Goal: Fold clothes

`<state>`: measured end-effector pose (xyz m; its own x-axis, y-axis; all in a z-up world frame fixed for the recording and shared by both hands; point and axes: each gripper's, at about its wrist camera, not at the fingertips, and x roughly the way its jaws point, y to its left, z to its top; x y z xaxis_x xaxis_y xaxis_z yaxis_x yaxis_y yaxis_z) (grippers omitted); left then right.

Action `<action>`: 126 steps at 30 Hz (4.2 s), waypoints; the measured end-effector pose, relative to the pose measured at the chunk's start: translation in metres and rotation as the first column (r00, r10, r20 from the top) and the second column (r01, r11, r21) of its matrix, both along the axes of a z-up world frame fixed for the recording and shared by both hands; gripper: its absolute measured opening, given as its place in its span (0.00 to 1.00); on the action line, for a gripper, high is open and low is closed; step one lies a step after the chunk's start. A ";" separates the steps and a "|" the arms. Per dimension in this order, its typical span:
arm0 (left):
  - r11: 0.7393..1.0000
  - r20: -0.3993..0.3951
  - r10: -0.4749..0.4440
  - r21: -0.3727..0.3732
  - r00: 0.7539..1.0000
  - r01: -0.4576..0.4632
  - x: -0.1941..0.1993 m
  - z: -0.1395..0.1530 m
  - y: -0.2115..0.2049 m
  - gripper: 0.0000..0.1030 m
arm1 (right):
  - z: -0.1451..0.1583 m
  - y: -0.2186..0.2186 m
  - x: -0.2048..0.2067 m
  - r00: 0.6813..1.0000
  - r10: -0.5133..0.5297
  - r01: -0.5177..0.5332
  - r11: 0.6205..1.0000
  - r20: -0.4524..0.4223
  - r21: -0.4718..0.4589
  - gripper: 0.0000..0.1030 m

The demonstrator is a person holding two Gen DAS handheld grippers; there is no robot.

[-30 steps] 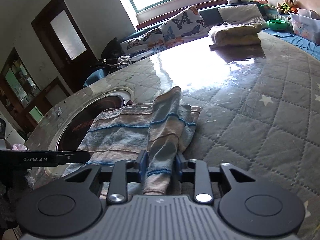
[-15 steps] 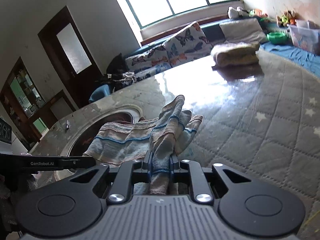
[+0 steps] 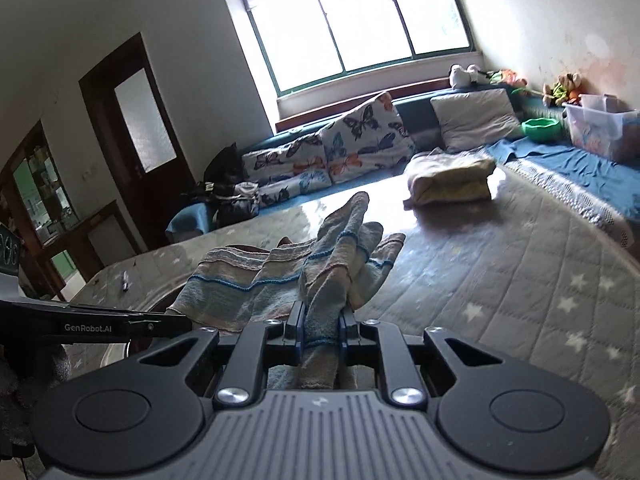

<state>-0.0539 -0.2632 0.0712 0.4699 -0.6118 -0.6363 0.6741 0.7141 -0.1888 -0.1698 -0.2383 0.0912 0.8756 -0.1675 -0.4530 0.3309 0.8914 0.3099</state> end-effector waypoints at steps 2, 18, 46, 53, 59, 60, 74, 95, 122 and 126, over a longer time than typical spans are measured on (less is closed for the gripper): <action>1.000 0.008 -0.006 0.000 1.000 0.006 0.000 0.004 -0.007 0.11 | 0.003 -0.005 -0.001 1.000 -0.009 0.009 1.000 0.001 -0.008 0.14; 1.000 0.044 -0.011 0.026 0.999 0.010 0.007 0.016 -0.047 0.11 | 0.019 -0.036 0.002 0.999 -0.039 0.039 0.998 0.003 -0.055 0.14; 0.996 -0.023 0.004 0.091 1.000 -0.002 0.024 -0.009 -0.082 0.11 | -0.003 -0.069 0.016 0.996 -0.037 0.036 0.999 -0.076 -0.014 0.14; 0.994 -0.041 0.017 0.109 0.999 -0.012 0.029 -0.020 -0.081 0.11 | -0.016 -0.069 0.025 0.995 -0.023 0.022 1.000 -0.098 -0.005 0.14; 0.993 -0.049 0.020 0.116 0.999 -0.014 0.028 -0.025 -0.083 0.11 | -0.024 -0.071 0.027 0.993 -0.017 0.018 1.000 -0.115 0.007 0.14; 0.993 -0.050 0.020 0.117 0.999 -0.014 0.028 -0.026 -0.083 0.11 | -0.025 -0.072 0.028 0.993 -0.016 0.017 1.000 -0.118 0.007 0.14; 0.990 -0.064 0.021 0.138 0.998 -0.012 0.031 -0.035 -0.090 0.11 | -0.034 -0.079 0.031 0.990 -0.026 0.029 0.999 -0.140 0.022 0.14; 0.986 -0.078 0.030 0.165 0.996 -0.017 0.036 -0.049 -0.089 0.18 | -0.058 -0.089 0.034 0.979 -0.053 0.065 0.996 -0.197 0.058 0.22; 0.974 -0.003 -0.126 0.188 0.992 0.124 -0.038 -0.054 -0.057 0.35 | -0.037 -0.038 -0.014 0.989 -0.005 -0.006 0.998 -0.146 -0.069 0.67; 0.968 0.019 -0.141 0.211 0.990 0.133 -0.047 -0.062 -0.056 0.38 | -0.038 -0.025 -0.018 0.989 0.017 -0.032 0.994 -0.147 -0.103 0.67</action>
